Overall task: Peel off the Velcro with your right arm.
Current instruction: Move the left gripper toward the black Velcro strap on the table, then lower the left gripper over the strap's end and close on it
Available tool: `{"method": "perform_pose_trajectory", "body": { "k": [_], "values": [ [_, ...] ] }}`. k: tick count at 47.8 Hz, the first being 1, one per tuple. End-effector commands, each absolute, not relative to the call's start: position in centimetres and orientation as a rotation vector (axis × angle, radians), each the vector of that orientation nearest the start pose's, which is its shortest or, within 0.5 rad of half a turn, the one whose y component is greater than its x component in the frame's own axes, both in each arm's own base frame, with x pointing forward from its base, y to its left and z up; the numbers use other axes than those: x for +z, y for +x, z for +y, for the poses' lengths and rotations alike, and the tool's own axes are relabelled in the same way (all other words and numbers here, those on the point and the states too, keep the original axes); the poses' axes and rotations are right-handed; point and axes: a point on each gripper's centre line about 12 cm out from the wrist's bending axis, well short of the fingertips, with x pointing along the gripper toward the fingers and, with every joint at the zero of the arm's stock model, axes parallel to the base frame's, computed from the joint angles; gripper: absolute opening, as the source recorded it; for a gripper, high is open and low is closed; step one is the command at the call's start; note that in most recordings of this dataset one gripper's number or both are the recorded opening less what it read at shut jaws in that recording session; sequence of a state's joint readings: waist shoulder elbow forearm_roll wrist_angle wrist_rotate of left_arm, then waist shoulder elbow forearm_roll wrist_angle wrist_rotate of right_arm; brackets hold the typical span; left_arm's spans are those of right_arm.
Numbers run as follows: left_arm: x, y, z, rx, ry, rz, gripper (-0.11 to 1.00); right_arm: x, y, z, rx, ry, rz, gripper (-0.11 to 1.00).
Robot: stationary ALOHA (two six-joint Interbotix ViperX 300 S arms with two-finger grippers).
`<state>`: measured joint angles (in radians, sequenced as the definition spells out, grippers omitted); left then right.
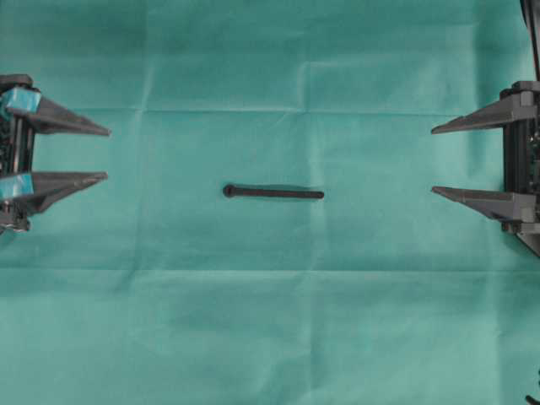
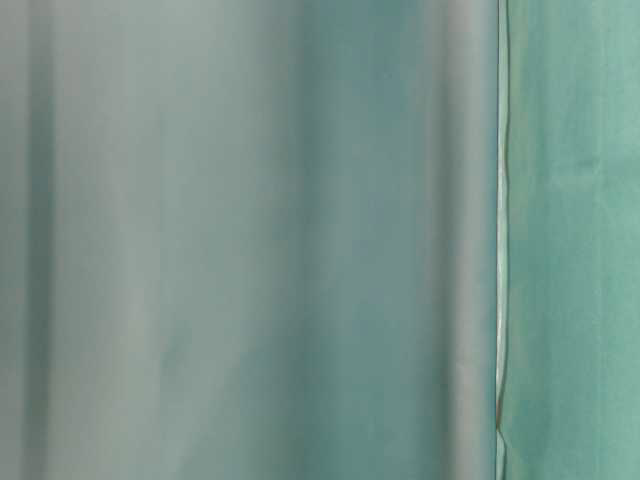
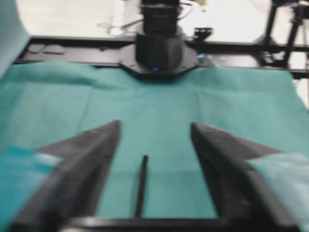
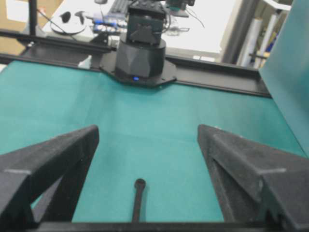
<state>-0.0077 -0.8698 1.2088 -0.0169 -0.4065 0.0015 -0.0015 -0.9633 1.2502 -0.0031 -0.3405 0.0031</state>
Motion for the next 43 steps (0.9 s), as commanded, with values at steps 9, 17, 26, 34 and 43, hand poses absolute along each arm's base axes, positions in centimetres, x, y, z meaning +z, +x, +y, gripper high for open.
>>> {"method": "perform_pose_trajectory", "body": {
  "k": [9, 17, 26, 34, 43],
  "values": [
    [28.5, 23.4, 0.1, 0.008, -0.012, -0.115, 0.77, 26.9, 19.5, -0.1, -0.007, 0.001, -0.058, 0.62],
    [28.5, 25.7, 0.7, 0.032, -0.007, -0.111, 0.77, 26.8, 19.4, -0.1, -0.007, 0.000, -0.057, 0.62],
    [28.5, 29.0, 1.1, 0.045, -0.006, -0.095, 0.77, 26.6, 19.4, -0.1, -0.007, 0.000, -0.054, 0.62],
    [28.3, 31.6, 1.2, 0.046, -0.005, -0.078, 0.76, 26.7, 19.4, -0.1, -0.007, 0.000, -0.064, 0.62],
    [28.0, 33.9, 1.5, 0.050, -0.006, -0.061, 0.76, 26.7, 19.4, -0.1, -0.006, -0.002, -0.063, 0.62]
  ]
}}
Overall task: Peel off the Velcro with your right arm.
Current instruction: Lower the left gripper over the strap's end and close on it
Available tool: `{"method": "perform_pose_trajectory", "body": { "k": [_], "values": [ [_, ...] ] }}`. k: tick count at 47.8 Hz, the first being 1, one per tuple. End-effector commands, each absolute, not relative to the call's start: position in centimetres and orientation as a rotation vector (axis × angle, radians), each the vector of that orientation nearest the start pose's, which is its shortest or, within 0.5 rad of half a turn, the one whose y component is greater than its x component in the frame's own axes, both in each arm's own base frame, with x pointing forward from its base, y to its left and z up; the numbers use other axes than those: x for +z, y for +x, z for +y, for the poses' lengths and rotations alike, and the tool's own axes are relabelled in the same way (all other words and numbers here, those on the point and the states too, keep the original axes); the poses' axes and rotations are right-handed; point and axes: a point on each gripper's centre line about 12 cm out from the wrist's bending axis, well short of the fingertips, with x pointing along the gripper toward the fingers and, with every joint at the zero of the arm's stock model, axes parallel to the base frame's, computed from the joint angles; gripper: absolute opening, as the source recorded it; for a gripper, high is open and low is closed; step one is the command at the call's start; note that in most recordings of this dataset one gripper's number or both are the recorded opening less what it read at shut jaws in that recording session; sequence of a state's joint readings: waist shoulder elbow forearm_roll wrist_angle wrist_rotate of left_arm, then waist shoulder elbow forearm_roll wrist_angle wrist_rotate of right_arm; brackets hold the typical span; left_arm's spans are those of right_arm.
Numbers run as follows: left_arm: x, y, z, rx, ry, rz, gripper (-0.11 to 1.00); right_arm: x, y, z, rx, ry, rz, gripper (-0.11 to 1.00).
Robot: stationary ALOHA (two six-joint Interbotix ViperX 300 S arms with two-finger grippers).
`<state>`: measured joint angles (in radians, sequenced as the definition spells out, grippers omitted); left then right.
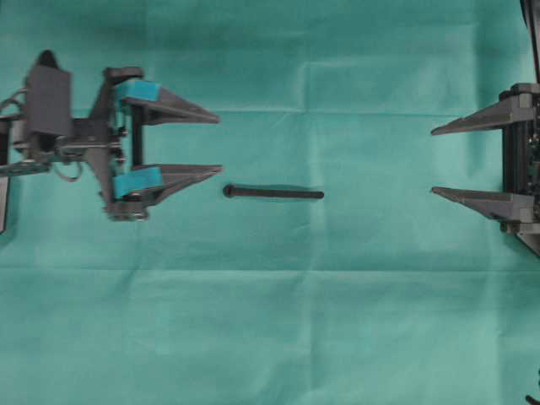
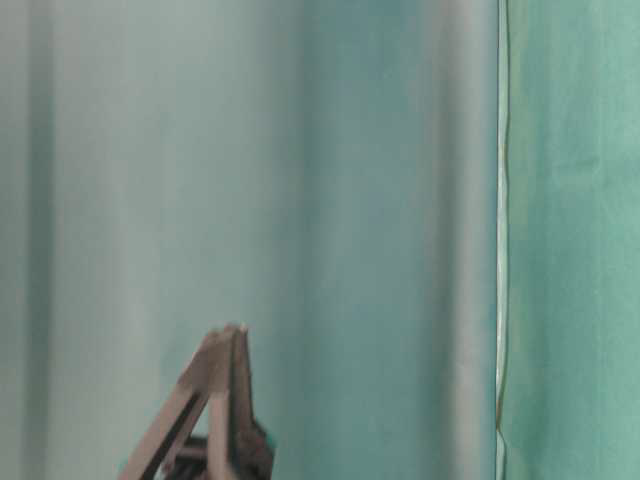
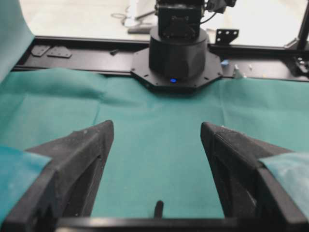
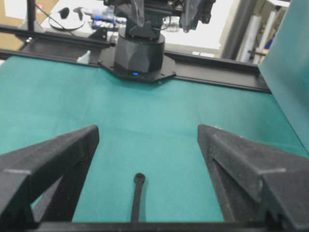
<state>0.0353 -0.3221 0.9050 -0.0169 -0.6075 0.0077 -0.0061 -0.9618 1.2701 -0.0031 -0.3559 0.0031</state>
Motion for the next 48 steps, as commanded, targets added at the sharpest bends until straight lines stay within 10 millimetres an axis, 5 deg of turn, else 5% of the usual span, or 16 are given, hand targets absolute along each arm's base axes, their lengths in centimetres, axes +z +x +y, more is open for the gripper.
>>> {"method": "perform_pose_trajectory", "body": {
  "k": [1, 15, 48],
  "values": [
    [27.9, 34.1, 1.5, 0.052, -0.006, -0.058, 0.76, 26.6, 19.4, -0.1, -0.006, -0.002, -0.060, 0.62],
    [27.4, 36.0, 2.2, 0.069, -0.016, 0.007, 0.76, 26.4, 19.3, -0.1, -0.006, -0.001, -0.055, 0.62],
    [25.3, 39.1, 2.2, 0.053, -0.032, 0.671, 0.76, 26.2, 19.3, -0.1, -0.006, -0.001, -0.052, 0.62]
  ]
}}
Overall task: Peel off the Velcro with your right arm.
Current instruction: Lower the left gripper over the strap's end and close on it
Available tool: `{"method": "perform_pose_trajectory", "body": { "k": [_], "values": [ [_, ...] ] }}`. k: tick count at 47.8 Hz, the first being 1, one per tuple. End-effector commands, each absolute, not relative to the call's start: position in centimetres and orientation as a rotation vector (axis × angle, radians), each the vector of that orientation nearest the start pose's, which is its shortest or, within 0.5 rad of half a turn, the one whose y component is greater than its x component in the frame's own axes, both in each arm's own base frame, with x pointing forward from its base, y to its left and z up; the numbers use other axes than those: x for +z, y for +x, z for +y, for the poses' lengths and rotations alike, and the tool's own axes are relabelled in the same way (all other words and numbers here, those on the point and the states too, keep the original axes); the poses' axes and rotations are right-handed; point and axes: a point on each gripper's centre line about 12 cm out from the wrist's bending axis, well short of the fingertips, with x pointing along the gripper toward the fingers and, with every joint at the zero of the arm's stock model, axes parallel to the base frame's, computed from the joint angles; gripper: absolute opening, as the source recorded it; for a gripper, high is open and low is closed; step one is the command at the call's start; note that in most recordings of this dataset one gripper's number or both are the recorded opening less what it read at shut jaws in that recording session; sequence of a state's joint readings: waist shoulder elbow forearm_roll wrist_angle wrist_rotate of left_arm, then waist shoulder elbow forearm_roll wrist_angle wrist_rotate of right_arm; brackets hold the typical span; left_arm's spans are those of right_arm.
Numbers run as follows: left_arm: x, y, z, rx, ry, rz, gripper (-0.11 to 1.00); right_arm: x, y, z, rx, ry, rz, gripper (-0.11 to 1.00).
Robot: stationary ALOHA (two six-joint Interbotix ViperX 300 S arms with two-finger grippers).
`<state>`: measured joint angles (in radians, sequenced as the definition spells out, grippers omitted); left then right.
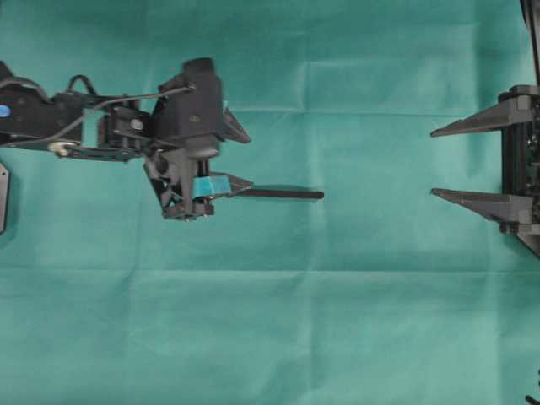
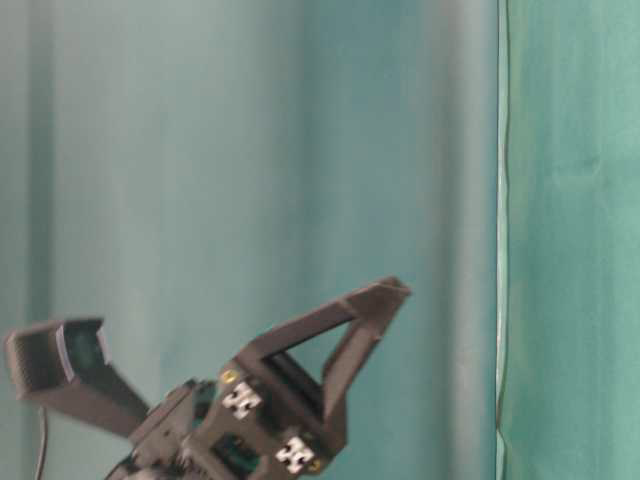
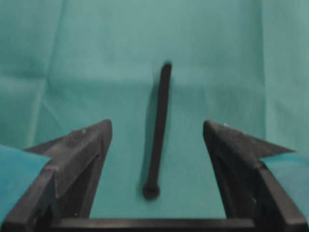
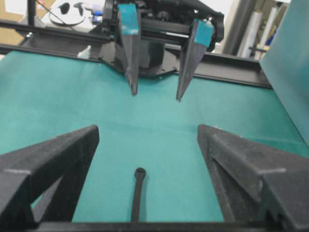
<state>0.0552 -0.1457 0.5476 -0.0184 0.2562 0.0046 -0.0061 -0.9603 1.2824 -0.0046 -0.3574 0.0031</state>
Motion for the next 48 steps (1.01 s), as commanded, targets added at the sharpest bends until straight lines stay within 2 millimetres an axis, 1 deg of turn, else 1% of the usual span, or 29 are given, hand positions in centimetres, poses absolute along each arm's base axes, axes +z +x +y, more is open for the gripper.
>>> {"method": "perform_pose_trajectory", "body": {
  "k": [1, 9, 12, 23, 37, 43, 48],
  "values": [
    [25.2, 39.2, 2.2, 0.052, -0.032, 0.684, 0.76, 26.2, 19.3, -0.2, -0.007, -0.003, -0.052, 0.62],
    [24.0, 40.5, 2.2, 0.049, -0.031, 0.754, 0.76, 26.2, 19.3, -0.1, -0.006, -0.001, -0.052, 0.62],
    [23.3, 40.9, 2.2, 0.048, -0.030, 0.771, 0.76, 26.2, 19.3, -0.1, -0.006, -0.001, -0.052, 0.62],
    [21.3, 41.7, 2.2, 0.049, -0.032, 0.806, 0.76, 26.1, 19.2, -0.1, -0.006, -0.003, -0.049, 0.62],
    [17.8, 43.1, 2.3, 0.050, -0.031, 0.820, 0.76, 25.6, 19.1, -0.1, -0.006, -0.001, -0.043, 0.62],
    [16.7, 43.5, 2.3, 0.049, -0.031, 0.823, 0.76, 25.4, 19.0, -0.2, -0.007, -0.001, -0.054, 0.62],
    [15.4, 43.8, 2.4, 0.051, -0.030, 0.837, 0.76, 25.3, 18.9, -0.1, -0.006, -0.001, -0.058, 0.62]
  ]
}}
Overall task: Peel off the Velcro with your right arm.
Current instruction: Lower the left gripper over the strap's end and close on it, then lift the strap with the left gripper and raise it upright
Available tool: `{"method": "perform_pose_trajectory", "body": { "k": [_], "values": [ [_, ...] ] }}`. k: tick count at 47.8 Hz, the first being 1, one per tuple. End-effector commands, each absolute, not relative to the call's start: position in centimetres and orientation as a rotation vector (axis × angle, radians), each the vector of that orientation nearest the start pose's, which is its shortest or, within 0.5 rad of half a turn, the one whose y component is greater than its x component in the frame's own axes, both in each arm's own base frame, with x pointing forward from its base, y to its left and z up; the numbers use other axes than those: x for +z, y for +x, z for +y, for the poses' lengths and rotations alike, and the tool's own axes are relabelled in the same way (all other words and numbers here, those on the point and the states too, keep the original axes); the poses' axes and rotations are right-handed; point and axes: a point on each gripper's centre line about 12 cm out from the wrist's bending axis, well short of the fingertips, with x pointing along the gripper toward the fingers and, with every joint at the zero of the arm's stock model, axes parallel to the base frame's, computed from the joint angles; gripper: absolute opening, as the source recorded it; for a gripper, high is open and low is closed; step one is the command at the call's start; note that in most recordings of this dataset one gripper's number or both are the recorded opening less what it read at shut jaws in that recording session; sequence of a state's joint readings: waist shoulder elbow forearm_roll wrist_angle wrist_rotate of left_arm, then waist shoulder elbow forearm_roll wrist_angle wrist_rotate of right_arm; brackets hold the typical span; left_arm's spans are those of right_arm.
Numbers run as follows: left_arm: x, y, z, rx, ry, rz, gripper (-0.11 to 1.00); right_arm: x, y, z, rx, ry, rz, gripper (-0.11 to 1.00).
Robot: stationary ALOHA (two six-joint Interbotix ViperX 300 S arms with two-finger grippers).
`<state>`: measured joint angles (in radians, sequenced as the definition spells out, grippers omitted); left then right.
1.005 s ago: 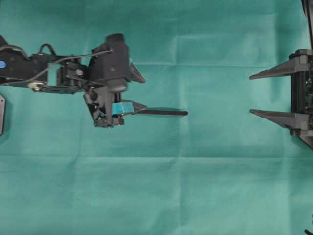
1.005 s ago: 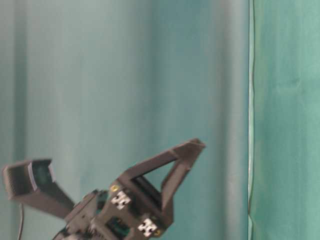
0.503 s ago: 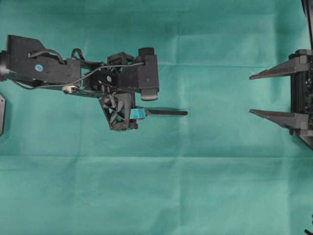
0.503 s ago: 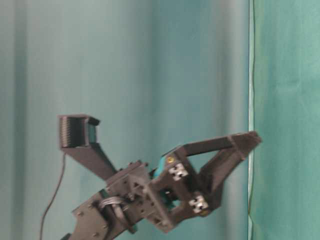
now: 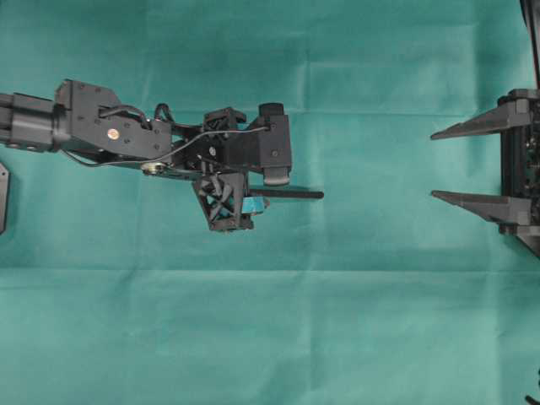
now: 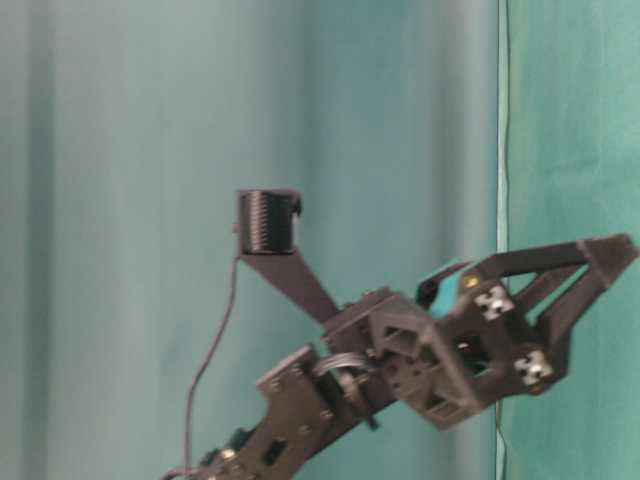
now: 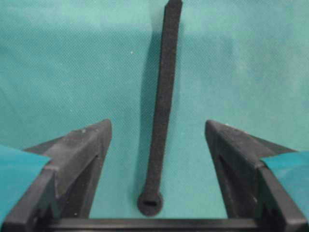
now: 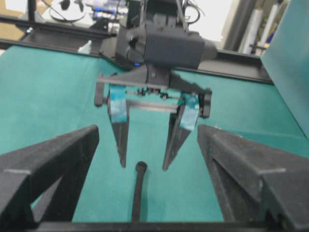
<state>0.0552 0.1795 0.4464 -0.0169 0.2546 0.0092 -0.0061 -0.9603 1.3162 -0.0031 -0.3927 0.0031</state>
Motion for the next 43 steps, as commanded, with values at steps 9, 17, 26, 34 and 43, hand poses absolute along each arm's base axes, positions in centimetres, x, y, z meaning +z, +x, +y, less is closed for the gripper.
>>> {"method": "perform_pose_trajectory", "body": {
  "k": [9, 17, 26, 34, 43],
  "values": [
    [14.1, 44.3, 2.4, 0.051, -0.030, 0.845, 0.76, 25.3, 18.9, -0.1, -0.006, -0.001, -0.060, 0.62],
    [13.2, 44.6, 2.4, 0.051, -0.029, 0.851, 0.76, 25.3, 18.9, -0.1, -0.006, -0.001, -0.057, 0.62],
    [12.6, 44.6, 2.6, 0.053, -0.029, 0.862, 0.75, 25.3, 18.9, -0.1, -0.006, -0.001, -0.058, 0.62],
    [12.0, 44.5, 2.8, 0.059, -0.032, 0.875, 0.73, 25.3, 18.9, -0.1, -0.006, -0.001, -0.060, 0.62],
    [11.5, 44.5, 2.8, 0.058, -0.031, 0.882, 0.73, 25.3, 18.9, -0.1, -0.006, -0.001, -0.060, 0.62]
  ]
}}
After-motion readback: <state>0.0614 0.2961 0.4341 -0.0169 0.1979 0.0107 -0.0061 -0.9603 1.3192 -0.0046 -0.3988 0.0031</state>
